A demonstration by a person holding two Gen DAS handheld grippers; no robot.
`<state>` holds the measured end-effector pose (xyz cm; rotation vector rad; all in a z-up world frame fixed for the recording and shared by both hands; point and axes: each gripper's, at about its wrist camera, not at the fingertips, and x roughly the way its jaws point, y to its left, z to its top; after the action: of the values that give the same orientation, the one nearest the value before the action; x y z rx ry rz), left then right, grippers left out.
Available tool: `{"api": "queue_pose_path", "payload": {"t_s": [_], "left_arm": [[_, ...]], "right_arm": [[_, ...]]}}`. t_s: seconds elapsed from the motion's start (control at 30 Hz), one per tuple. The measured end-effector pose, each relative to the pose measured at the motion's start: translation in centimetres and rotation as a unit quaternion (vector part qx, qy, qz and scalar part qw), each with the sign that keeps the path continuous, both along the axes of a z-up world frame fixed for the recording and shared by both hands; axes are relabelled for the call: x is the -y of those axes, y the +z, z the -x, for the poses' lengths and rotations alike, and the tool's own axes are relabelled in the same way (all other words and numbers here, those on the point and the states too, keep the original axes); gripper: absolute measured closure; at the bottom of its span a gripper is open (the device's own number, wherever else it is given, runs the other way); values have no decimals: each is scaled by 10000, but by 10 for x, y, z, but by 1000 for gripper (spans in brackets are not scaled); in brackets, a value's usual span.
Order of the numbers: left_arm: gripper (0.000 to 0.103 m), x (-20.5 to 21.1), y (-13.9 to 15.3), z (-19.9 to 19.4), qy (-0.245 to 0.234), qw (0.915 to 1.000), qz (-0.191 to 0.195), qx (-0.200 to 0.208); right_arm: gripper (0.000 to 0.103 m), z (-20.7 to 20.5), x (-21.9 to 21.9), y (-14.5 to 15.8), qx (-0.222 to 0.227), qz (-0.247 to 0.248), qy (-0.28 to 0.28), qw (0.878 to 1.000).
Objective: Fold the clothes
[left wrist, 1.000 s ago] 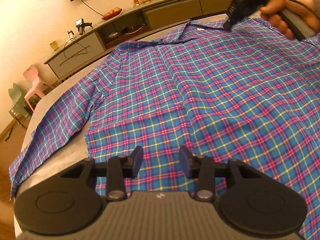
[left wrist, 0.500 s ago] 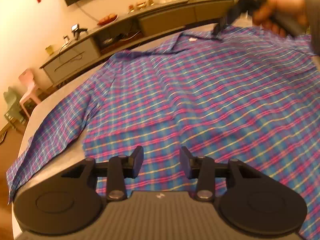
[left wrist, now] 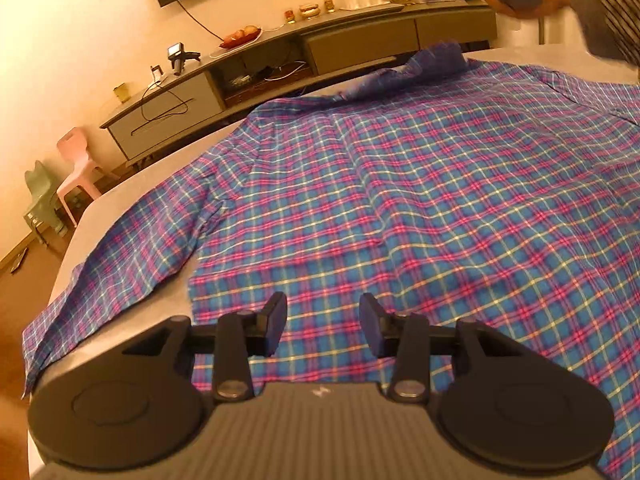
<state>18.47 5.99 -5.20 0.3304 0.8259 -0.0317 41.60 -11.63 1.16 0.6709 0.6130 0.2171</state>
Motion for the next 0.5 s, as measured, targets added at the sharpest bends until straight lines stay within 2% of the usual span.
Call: {"api": "queue_pose_path", "payload": {"t_s": [0.07,0.1,0.17,0.2,0.23,0.27,0.37,0.4,0.5], "left_arm": [[62,1,10,6,-79,9998,104,127],[62,2,15,9,-135,9996,152,203],[61,7,24,18,-292,9987,213,366],[60,9,26,20,-338,9984,205,406],[60,12,25,22,-354,9984,172,417],[60,13,24,21,-358,9985,132,396],[60,14,19,18,-329,9989,49,318],[60,13,18,19,-324,9991,44,286],[60,10,14,19,-380,9992,33,150]], "right_arm": [[57,28,-28,-7,44,1043,688,9922],[56,51,-46,-11,283,1752,1032,9787],[31,96,-81,-19,821,3084,1659,9331],[26,115,-97,-28,1094,3740,2014,8986],[26,133,-114,-38,1359,4374,2361,8570],[27,152,-131,-47,1613,4975,2691,8088],[31,161,-163,-78,1708,6559,2881,6764],[31,151,-163,-85,1654,6807,2882,6529],[32,131,-155,-78,1555,6576,2898,6778]]}}
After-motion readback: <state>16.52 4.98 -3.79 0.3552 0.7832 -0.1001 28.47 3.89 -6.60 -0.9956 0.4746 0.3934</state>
